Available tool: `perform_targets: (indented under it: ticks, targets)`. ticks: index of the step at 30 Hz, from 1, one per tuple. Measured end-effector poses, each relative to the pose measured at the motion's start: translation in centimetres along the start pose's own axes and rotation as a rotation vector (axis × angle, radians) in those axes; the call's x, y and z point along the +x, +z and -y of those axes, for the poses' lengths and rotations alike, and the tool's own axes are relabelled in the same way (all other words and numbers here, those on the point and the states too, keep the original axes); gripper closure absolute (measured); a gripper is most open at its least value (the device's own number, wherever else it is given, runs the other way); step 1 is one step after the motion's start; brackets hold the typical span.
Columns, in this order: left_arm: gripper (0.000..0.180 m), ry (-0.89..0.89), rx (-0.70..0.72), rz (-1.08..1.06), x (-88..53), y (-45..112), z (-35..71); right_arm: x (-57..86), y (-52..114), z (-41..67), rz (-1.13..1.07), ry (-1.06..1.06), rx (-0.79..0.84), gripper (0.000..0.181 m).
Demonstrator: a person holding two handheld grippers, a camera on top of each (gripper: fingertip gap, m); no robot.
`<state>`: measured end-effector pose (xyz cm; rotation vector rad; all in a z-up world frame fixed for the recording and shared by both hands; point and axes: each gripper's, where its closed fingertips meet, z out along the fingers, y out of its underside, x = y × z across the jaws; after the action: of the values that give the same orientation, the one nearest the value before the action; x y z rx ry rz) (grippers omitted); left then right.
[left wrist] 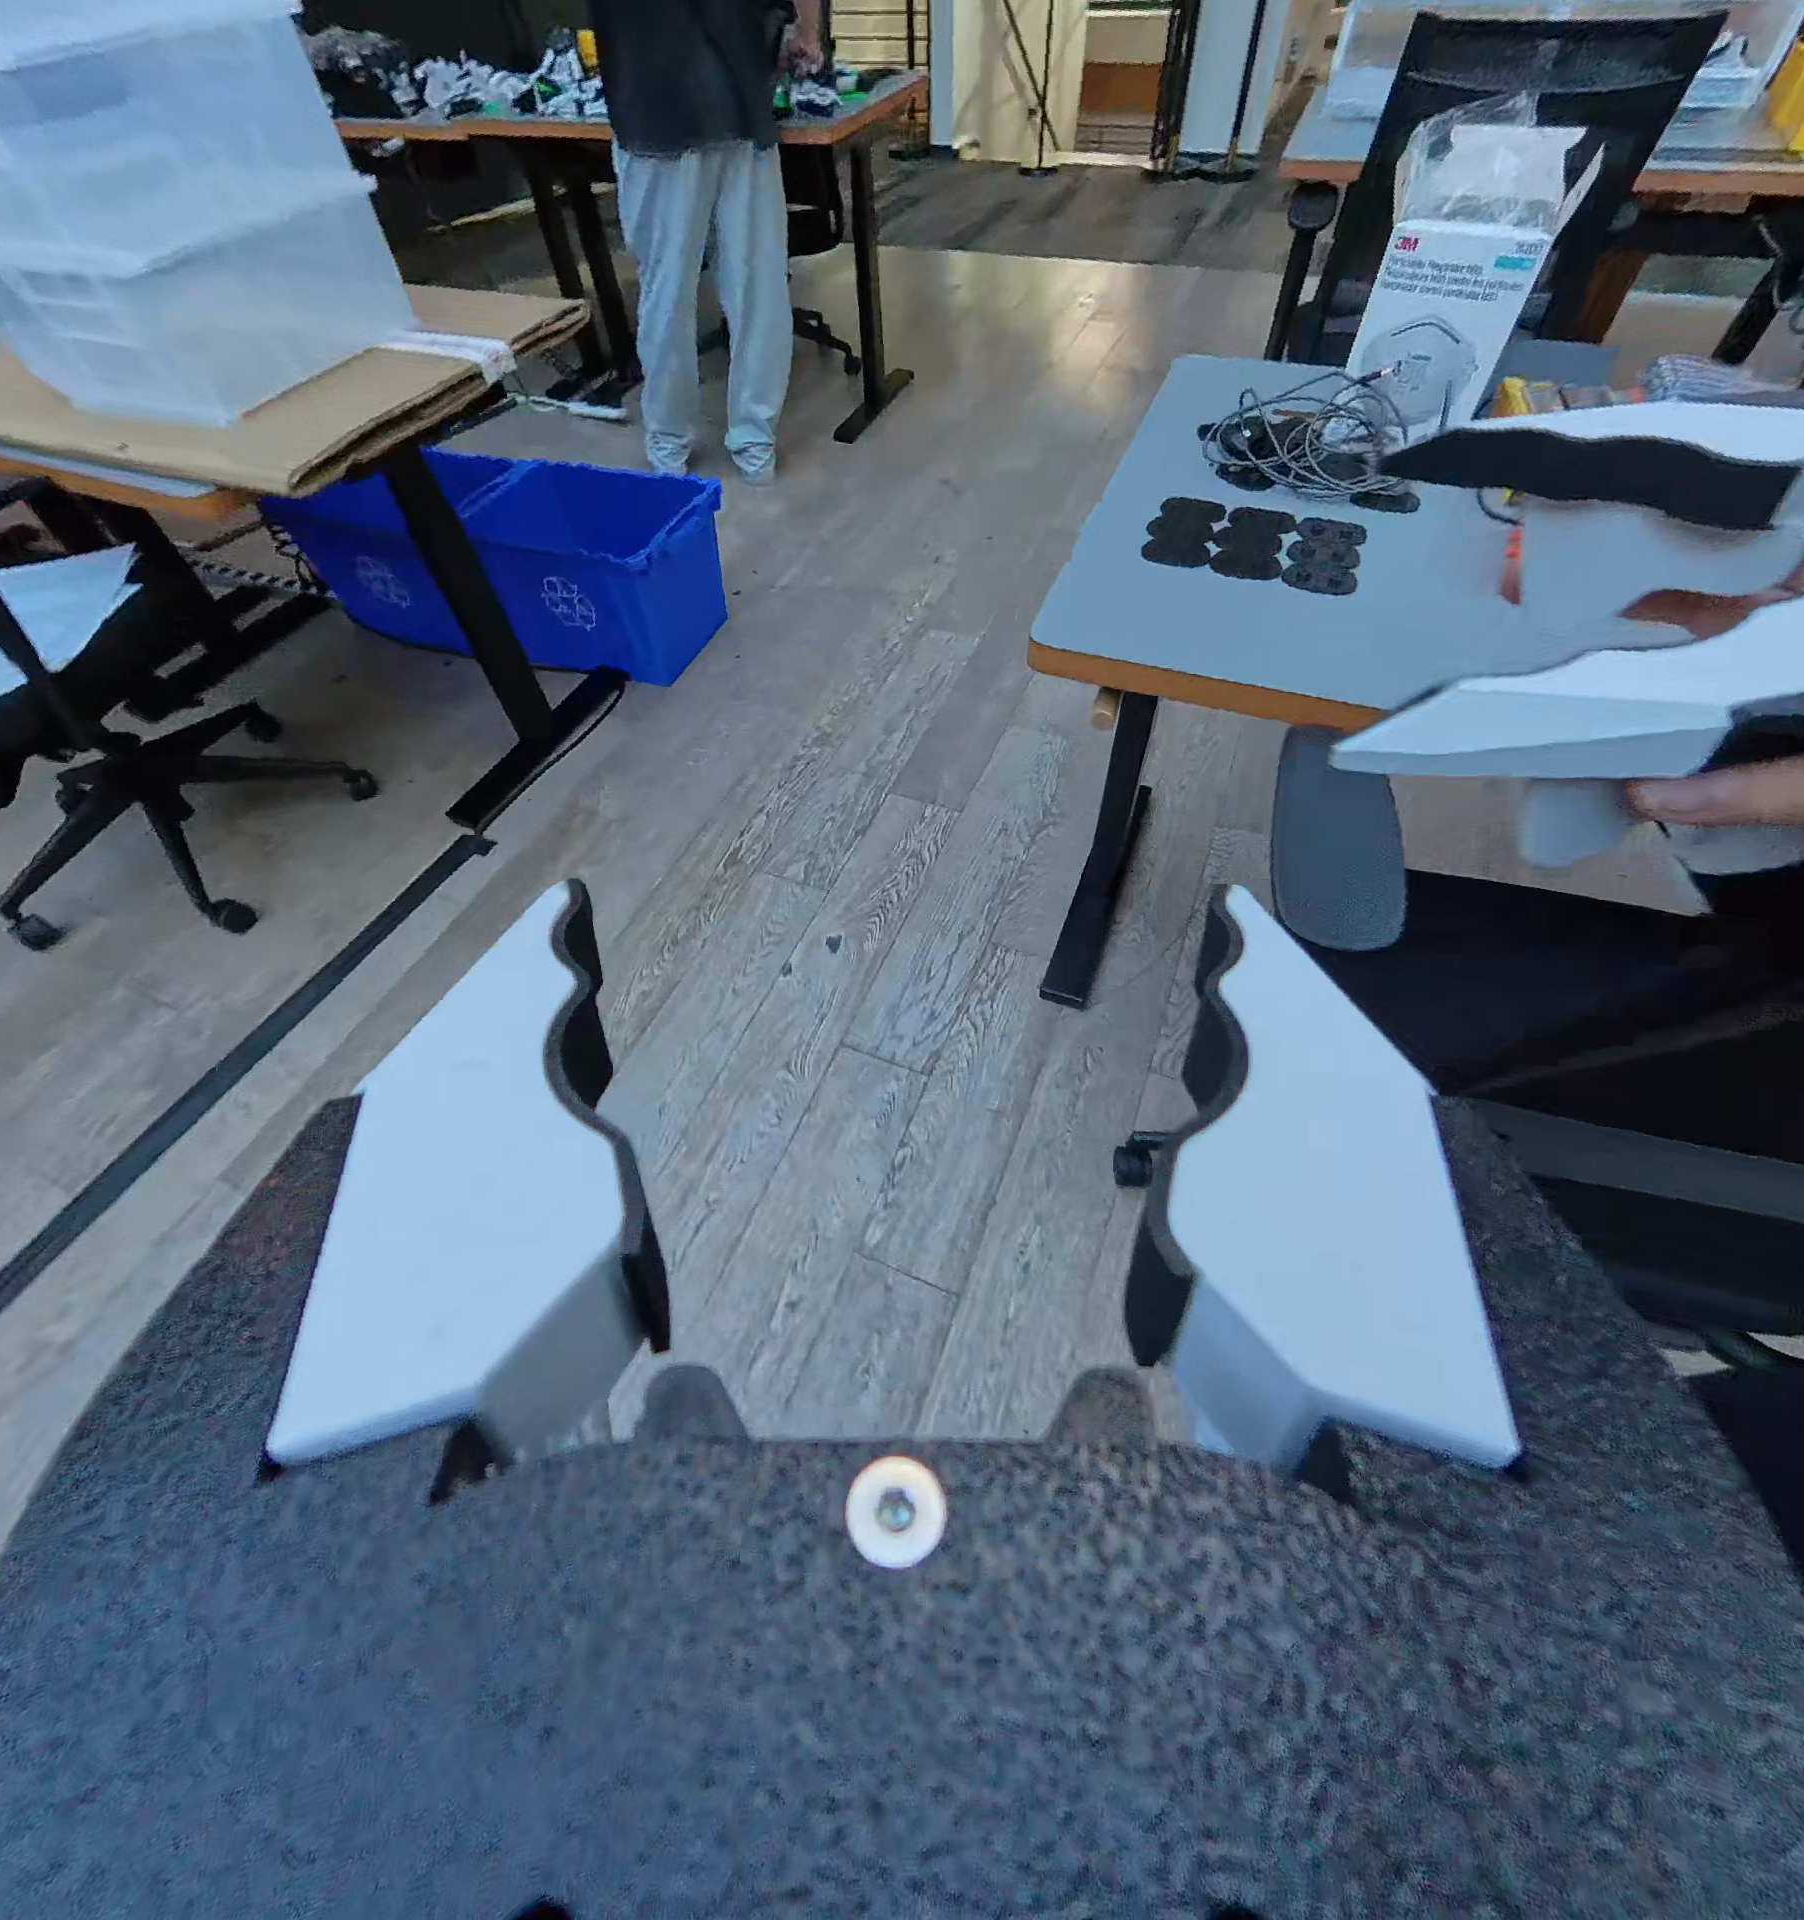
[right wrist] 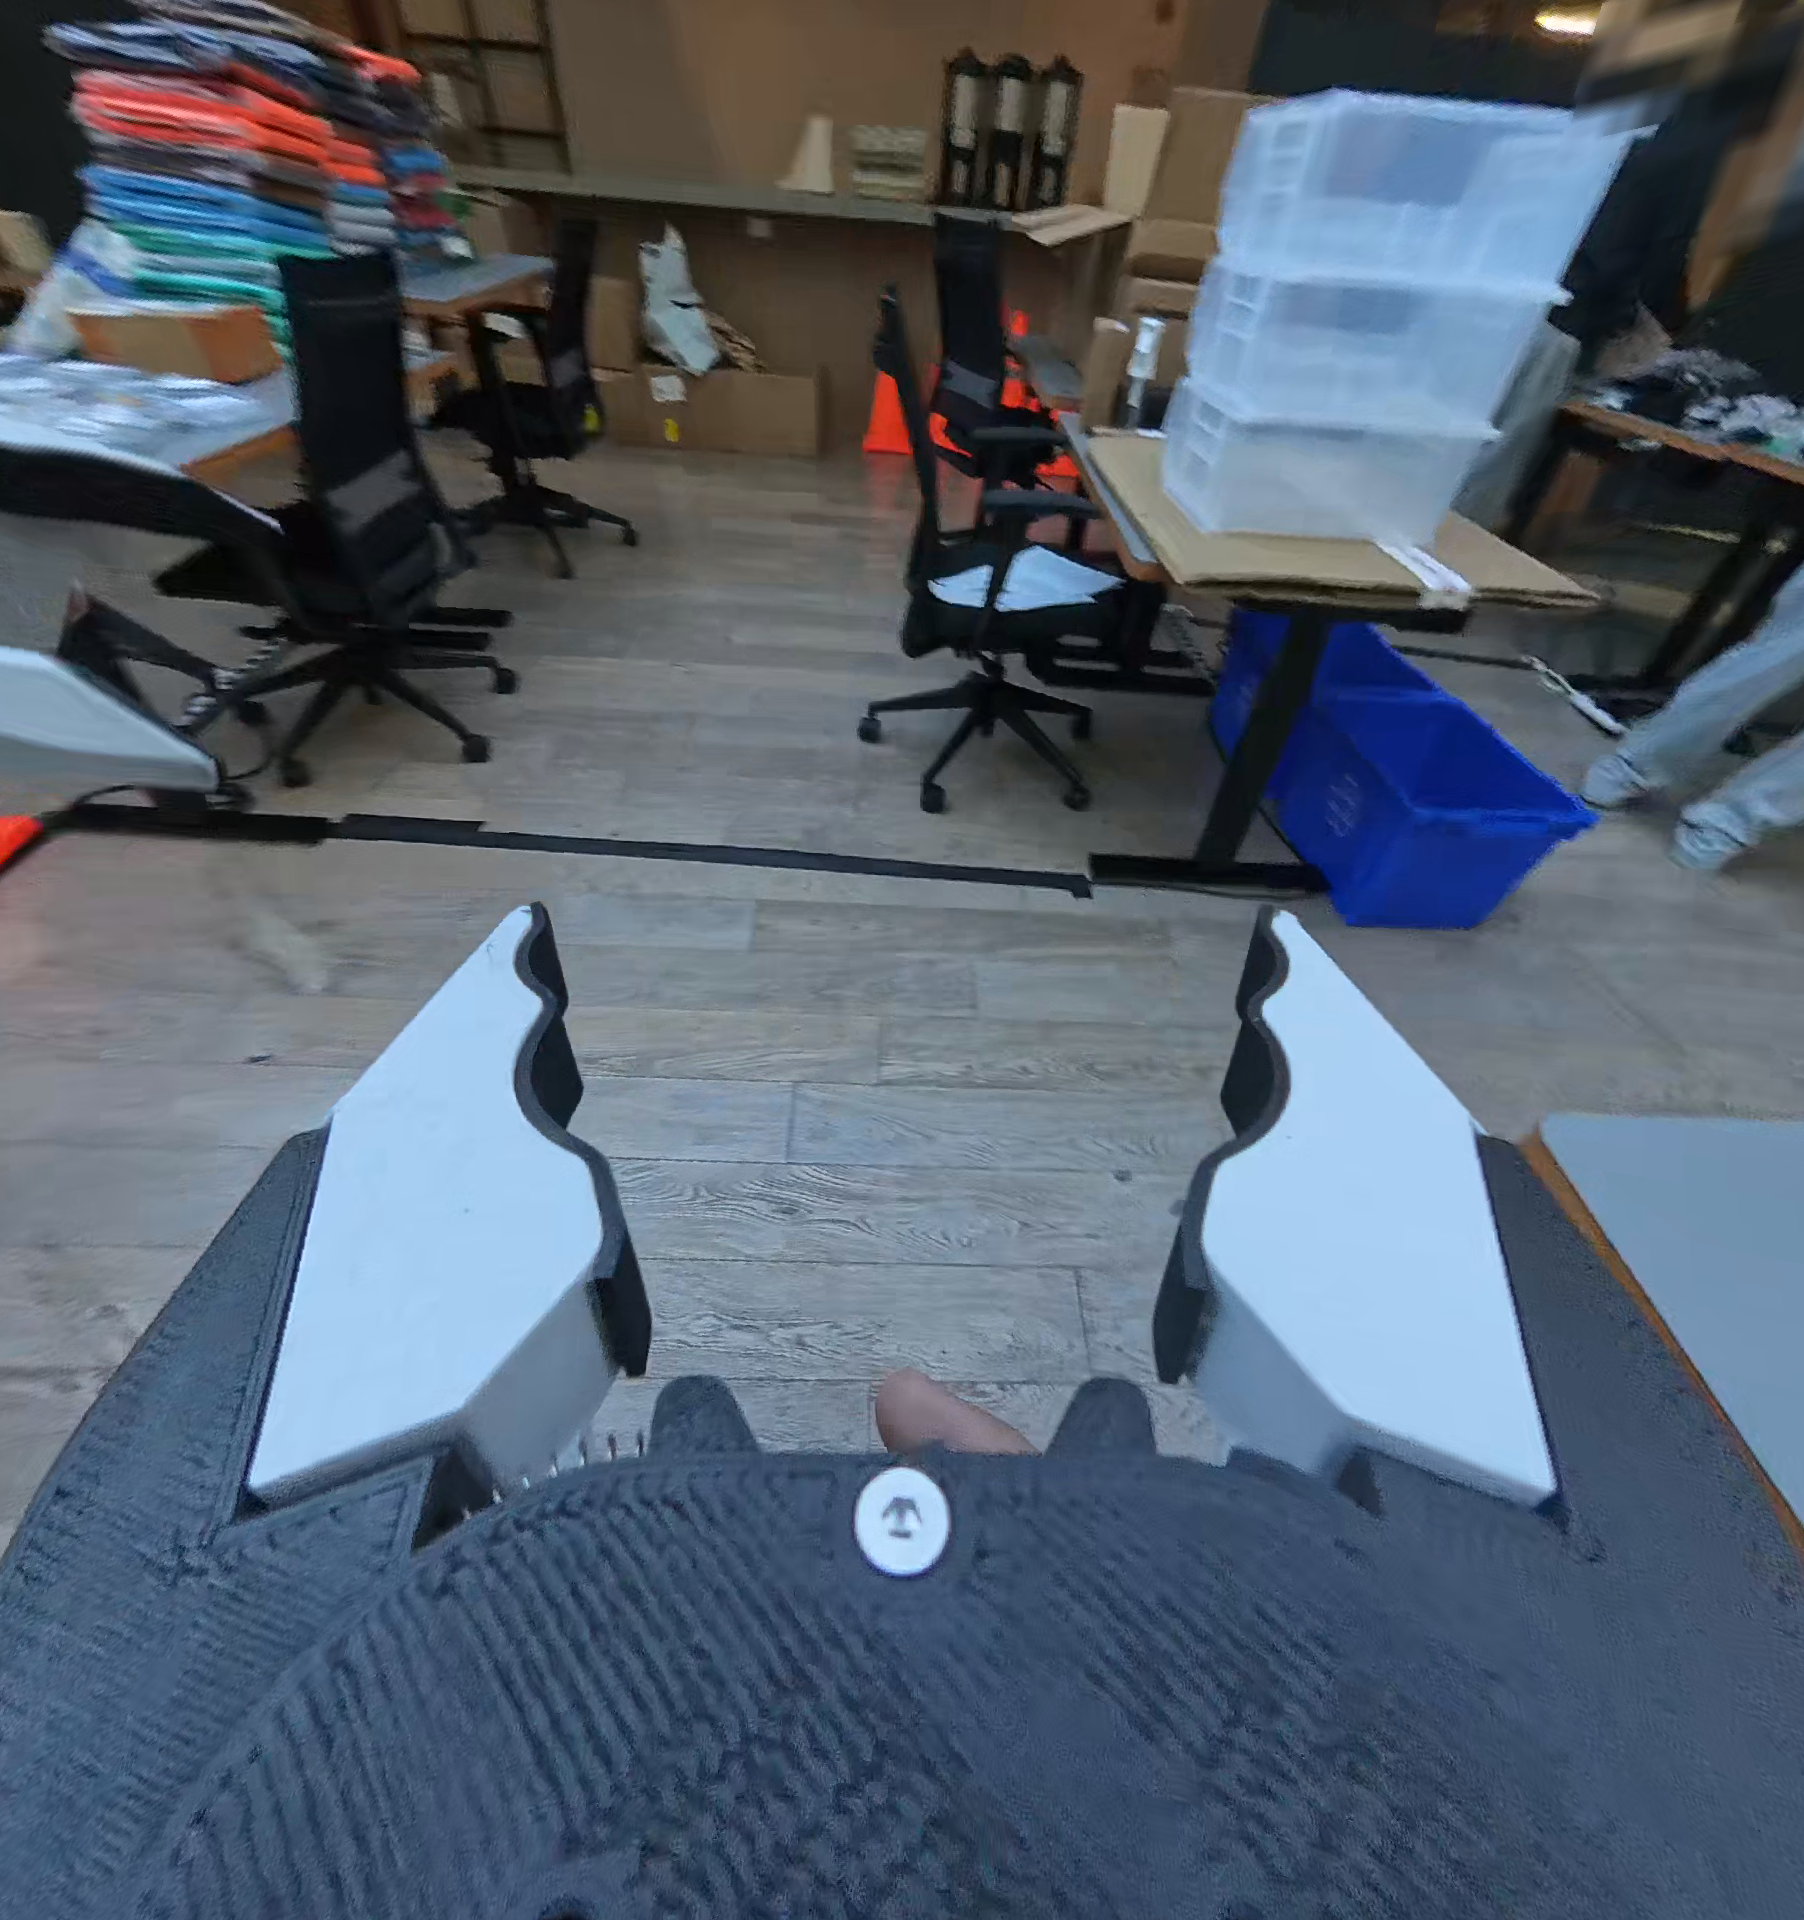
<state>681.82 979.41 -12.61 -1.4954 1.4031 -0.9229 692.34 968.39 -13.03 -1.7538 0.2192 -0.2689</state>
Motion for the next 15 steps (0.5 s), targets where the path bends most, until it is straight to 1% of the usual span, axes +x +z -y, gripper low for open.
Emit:
perform_targets:
  ticks: [5, 9, 12, 15]
  targets:
    - [0.065, 0.000, 0.045, -0.160, -8.8, 19.3, 4.3, 14.7, 6.9, -3.4, -0.304, 0.130, -0.053, 0.053]
    - [0.063, 0.080, 0.061, -0.327, -14.0, 35.5, 9.2, 27.1, 14.8, -4.0, -0.484, 0.239, 0.013, 0.051]
    - [0.063, 0.115, 0.045, -0.436, -16.8, 46.8, 14.0, 36.4, 20.7, -2.2, -0.596, 0.248, 0.040, 0.052]
    - [0.064, 0.162, 0.019, -0.503, -18.4, 57.9, 18.5, 43.8, 24.4, -1.4, -0.704, 0.234, -0.023, 0.052]
